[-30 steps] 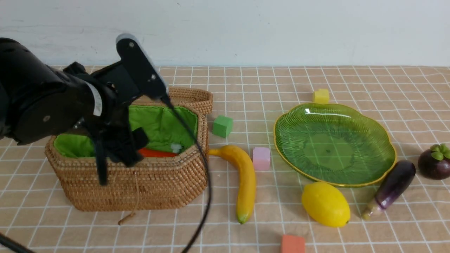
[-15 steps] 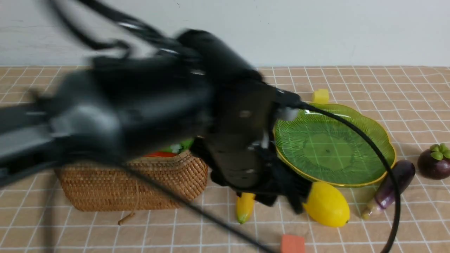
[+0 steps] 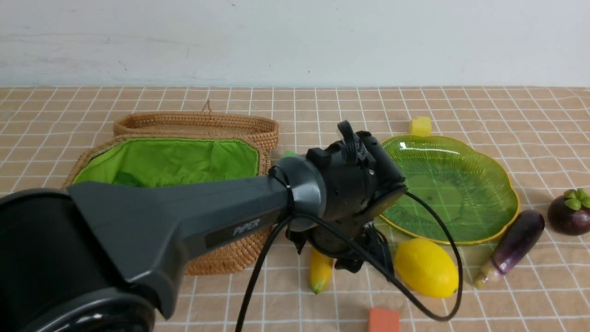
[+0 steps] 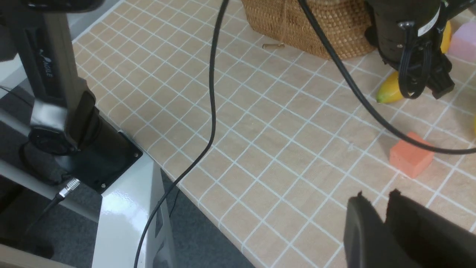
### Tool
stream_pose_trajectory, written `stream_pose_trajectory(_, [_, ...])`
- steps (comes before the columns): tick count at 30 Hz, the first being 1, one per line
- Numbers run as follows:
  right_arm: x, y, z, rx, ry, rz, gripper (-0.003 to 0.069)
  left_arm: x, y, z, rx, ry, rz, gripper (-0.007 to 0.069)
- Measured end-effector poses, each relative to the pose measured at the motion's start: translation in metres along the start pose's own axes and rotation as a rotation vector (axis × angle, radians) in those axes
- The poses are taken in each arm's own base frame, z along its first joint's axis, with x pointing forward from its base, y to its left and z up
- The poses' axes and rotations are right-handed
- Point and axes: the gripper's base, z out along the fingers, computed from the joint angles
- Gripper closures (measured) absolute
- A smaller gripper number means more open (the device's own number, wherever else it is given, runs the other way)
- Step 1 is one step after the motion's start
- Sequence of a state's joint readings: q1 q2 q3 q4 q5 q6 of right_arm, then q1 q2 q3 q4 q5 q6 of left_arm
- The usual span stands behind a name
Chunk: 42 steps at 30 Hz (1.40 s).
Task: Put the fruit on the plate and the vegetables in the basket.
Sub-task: Use the left arm to grab a banana and put it into the right plate
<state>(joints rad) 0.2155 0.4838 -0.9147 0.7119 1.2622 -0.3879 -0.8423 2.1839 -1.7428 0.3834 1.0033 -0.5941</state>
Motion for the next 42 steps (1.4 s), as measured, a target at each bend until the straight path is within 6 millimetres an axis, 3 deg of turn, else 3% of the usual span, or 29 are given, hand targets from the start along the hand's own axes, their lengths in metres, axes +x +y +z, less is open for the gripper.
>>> stream_pose_trajectory(4, [0.0,0.0,0.0,0.0,0.0,0.0,0.0543,-0.001,-0.001,0.011,0.024,0.007,-0.021,0.0251])
stream_pose_trajectory(5, [0.0,0.0,0.0,0.0,0.0,0.0,0.0543,0.0,-0.002,0.013,0.028,0.011,-0.026,0.0328])
stream_pose_trajectory(11, [0.0,0.0,0.0,0.005,0.001,-0.003,0.0539,-0.005,0.0,0.009,0.008,-0.006,-0.054,0.0325])
stream_pose_trajectory(14, [0.0,-0.003,-0.002,0.048,0.009,-0.011,0.0539,-0.016,0.005,-0.008,-0.023,-0.04,-0.068,0.0325])
stream_pose_trajectory(16, [-0.004,-0.009,-0.008,0.149,-0.006,-0.006,0.0539,-0.033,0.01,-0.044,-0.012,-0.115,-0.082,0.0325])
stream_pose_trajectory(17, [-0.004,-0.009,-0.008,0.157,-0.005,-0.006,0.0539,-0.034,0.011,-0.049,-0.008,-0.126,-0.082,0.0325])
stream_pose_trajectory(18, [-0.006,-0.013,-0.011,0.218,-0.023,0.0,0.0538,-0.043,0.012,-0.072,0.018,-0.188,-0.064,0.0325])
stream_pose_trajectory(19, [-0.007,-0.015,-0.012,0.236,-0.032,0.002,0.0537,-0.045,0.012,-0.079,0.029,-0.208,-0.055,0.0325])
stream_pose_trajectory(21, [-0.009,-0.023,-0.015,0.337,-0.059,0.027,0.0534,-0.057,0.01,-0.115,0.107,-0.332,0.04,0.0325])
stream_pose_trajectory(24, [-0.01,-0.031,-0.019,0.435,-0.08,0.07,0.0531,-0.069,-0.003,-0.13,0.228,-0.466,0.239,0.0325])
stream_pose_trajectory(27, [-0.01,-0.035,-0.02,0.477,-0.091,0.11,0.0529,-0.076,-0.022,-0.109,0.313,-0.547,0.412,0.0325])
stream_pose_trajectory(29, [-0.01,-0.035,-0.02,0.474,-0.094,0.124,0.0529,-0.08,-0.034,-0.084,0.328,-0.576,0.489,0.0325])
stream_pose_trajectory(32, [-0.009,-0.033,-0.019,0.451,-0.085,0.145,0.0529,-0.085,-0.044,-0.044,0.311,-0.619,0.557,0.0325])
stream_pose_trajectory(35, [-0.007,-0.031,-0.018,0.432,-0.067,0.156,0.0529,-0.087,-0.046,-0.024,0.3,-0.633,0.563,0.0305])
stream_pose_trajectory(37, [-0.006,-0.03,-0.018,0.424,-0.051,0.163,0.0526,-0.09,-0.043,-0.011,0.278,-0.649,0.567,0.0192])
stream_pose_trajectory(38, [-0.006,-0.03,-0.018,0.423,-0.052,0.163,0.0526,-0.09,-0.042,-0.01,0.278,-0.648,0.567,0.0181])
stream_pose_trajectory(39, [-0.006,-0.03,-0.018,0.419,-0.05,0.165,0.0525,-0.091,-0.041,-0.009,0.273,-0.652,0.566,0.0107])
stream_pose_trajectory(42, [-0.006,-0.03,-0.018,0.419,-0.051,0.165,0.0522,-0.091,-0.037,-0.021,0.282,-0.638,0.54,-0.0018])
